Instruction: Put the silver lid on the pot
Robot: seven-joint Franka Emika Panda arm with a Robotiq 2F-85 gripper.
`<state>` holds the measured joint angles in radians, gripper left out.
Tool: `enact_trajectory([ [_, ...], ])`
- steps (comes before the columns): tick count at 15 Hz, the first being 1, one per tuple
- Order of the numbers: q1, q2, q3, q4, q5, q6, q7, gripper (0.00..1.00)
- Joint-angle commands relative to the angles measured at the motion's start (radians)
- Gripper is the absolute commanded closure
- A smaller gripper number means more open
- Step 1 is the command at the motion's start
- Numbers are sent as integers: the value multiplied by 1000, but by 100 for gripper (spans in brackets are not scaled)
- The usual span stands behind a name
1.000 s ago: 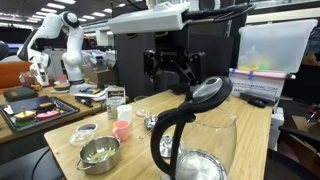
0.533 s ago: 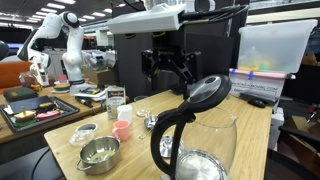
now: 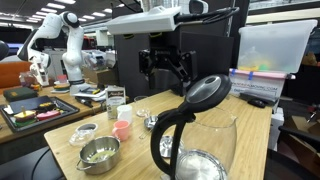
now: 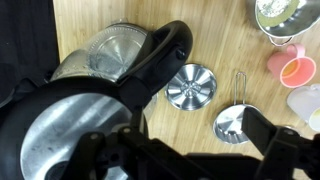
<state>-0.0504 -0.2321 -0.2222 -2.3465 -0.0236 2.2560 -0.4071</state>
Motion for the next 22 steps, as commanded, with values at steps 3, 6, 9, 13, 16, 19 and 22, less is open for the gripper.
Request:
enact_trajectory([
  [3, -4, 79, 71, 24, -34, 194, 92, 0],
  [6, -3, 84, 89, 10, -14, 218, 121, 0],
  [9, -6, 112, 98, 18, -24, 251, 166, 0],
  [13, 0, 116, 95, 22, 4, 244, 138, 0],
  [16, 11, 145, 109, 29, -30, 230, 82, 0],
  [19, 15, 188, 125, 41, -65, 218, 17, 0],
  [22, 14, 234, 132, 46, -72, 220, -61, 0],
])
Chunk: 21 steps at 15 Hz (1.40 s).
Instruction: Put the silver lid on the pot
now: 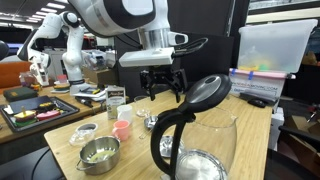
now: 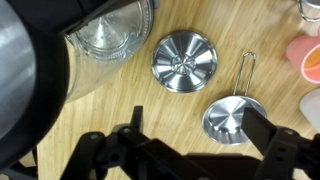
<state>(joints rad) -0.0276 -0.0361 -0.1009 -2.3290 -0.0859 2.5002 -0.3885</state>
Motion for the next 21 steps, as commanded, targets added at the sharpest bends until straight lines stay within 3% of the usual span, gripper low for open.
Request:
enact_trajectory([
  [1, -10, 54, 12, 31, 1, -25, -116, 0],
  [5, -20, 116, 33, 51, 89, -65, -351, 0],
  [7, -20, 106, 34, 20, 55, -24, -286, 0],
  [14, -27, 129, 36, 50, 54, -41, -318, 0],
  [21, -47, 274, 58, 141, 129, -64, -325, 0],
])
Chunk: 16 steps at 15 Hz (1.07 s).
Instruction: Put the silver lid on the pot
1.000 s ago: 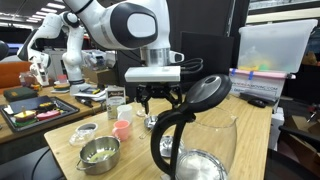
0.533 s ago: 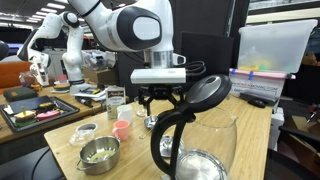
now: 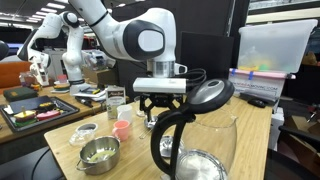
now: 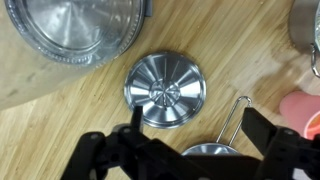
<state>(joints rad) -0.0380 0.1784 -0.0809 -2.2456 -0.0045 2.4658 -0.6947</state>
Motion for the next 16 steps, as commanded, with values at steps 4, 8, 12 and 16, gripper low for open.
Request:
enact_trajectory([
  [4, -50, 134, 61, 113, 33, -43, -14, 0],
  [8, -62, 170, 79, 133, 8, -84, -36, 0],
  [12, -60, 195, 85, 146, -18, -109, -45, 0],
  [16, -59, 236, 86, 160, -50, -113, -50, 0],
])
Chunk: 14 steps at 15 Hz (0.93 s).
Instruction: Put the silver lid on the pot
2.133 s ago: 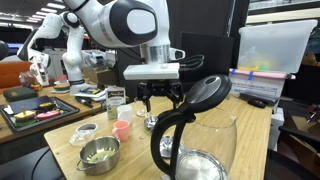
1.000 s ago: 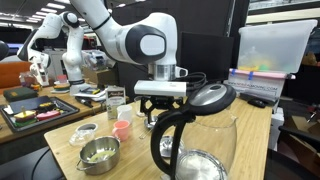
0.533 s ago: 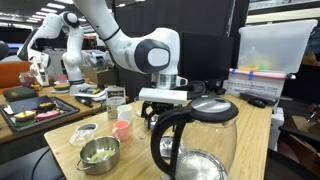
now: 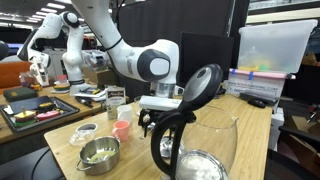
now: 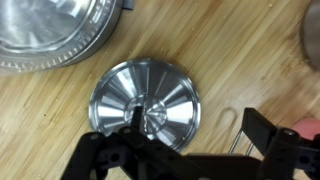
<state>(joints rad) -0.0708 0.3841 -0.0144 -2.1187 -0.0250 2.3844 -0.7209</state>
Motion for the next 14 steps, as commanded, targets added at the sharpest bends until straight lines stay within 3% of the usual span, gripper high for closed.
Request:
enact_trajectory([
  [1, -27, 39, 20, 38, -39, -32, -24, 0],
  [6, -32, 73, 22, 64, -67, -34, -25, 1],
  [8, -34, 79, 23, 75, -69, -35, -23, 15],
  [9, -35, 83, 22, 81, -69, -31, -21, 32],
  [14, -42, 95, 21, 100, -66, -30, -17, 67],
])
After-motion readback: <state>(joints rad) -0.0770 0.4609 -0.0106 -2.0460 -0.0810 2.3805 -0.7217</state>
